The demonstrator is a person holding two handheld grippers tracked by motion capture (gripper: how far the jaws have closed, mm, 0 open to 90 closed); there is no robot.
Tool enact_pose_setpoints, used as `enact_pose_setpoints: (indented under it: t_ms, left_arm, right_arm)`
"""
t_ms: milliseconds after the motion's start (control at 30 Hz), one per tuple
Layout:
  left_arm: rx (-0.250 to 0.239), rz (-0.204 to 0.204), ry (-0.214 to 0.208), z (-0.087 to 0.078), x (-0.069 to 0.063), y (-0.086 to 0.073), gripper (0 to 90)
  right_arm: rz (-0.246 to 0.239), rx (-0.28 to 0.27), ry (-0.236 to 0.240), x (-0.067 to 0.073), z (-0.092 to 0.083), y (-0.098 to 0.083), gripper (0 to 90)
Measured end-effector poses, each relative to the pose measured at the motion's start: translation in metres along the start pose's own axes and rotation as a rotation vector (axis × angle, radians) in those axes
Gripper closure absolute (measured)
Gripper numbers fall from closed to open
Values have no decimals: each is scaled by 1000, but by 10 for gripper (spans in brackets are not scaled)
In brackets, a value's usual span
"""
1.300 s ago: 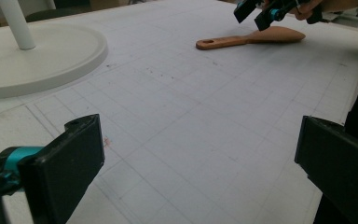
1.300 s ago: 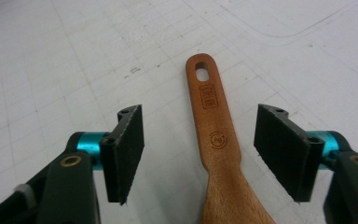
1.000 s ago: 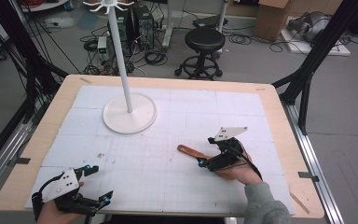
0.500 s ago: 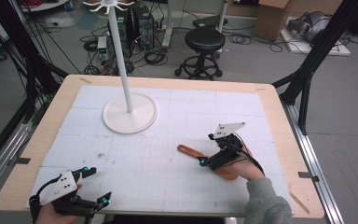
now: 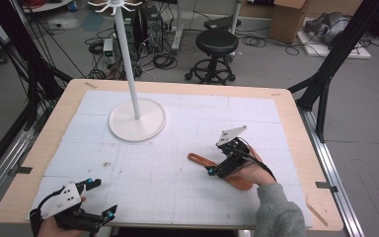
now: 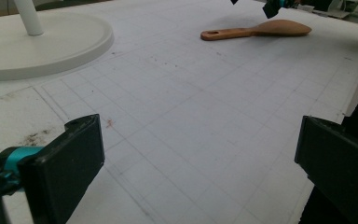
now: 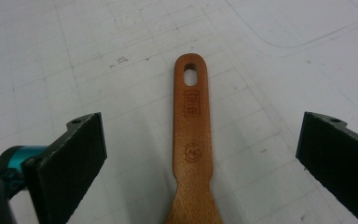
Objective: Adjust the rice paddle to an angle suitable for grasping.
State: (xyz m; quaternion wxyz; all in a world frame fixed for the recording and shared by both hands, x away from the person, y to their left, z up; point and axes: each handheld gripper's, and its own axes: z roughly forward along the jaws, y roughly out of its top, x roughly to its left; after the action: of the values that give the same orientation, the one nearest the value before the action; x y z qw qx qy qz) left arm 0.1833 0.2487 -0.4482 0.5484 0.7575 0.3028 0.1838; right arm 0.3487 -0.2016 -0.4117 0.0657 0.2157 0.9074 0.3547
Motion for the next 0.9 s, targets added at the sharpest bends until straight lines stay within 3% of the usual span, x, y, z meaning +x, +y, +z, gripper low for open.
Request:
enact_pose_setpoints:
  t_ms: [200, 400, 467, 533, 633, 800, 900]
  left_arm:
    - [3, 1, 5, -2, 0, -1, 19]
    - [3, -3, 6, -3, 0, -1, 19]
    - [6, -3, 6, -3, 0, -1, 19]
    - [7, -1, 6, -2, 0, -1, 19]
    - [8, -3, 5, -2, -1, -1, 19]
    - [7, -2, 9, -4, 0, -1, 19]
    - [8, -4, 11, -4, 0, -2, 19]
  right_arm:
    - [-29, 40, 2, 2, 11, 7, 3]
    - [-14, 84, -3, -2, 14, 4, 50]
    - [-4, 84, -5, -4, 12, 3, 118]
    - [-11, 91, 2, -4, 10, 4, 257]
    - [-14, 105, 19, -2, 8, 5, 346]
    - [-7, 168, 8, -2, 14, 3, 375]
    - [-8, 170, 11, -2, 15, 3, 401]
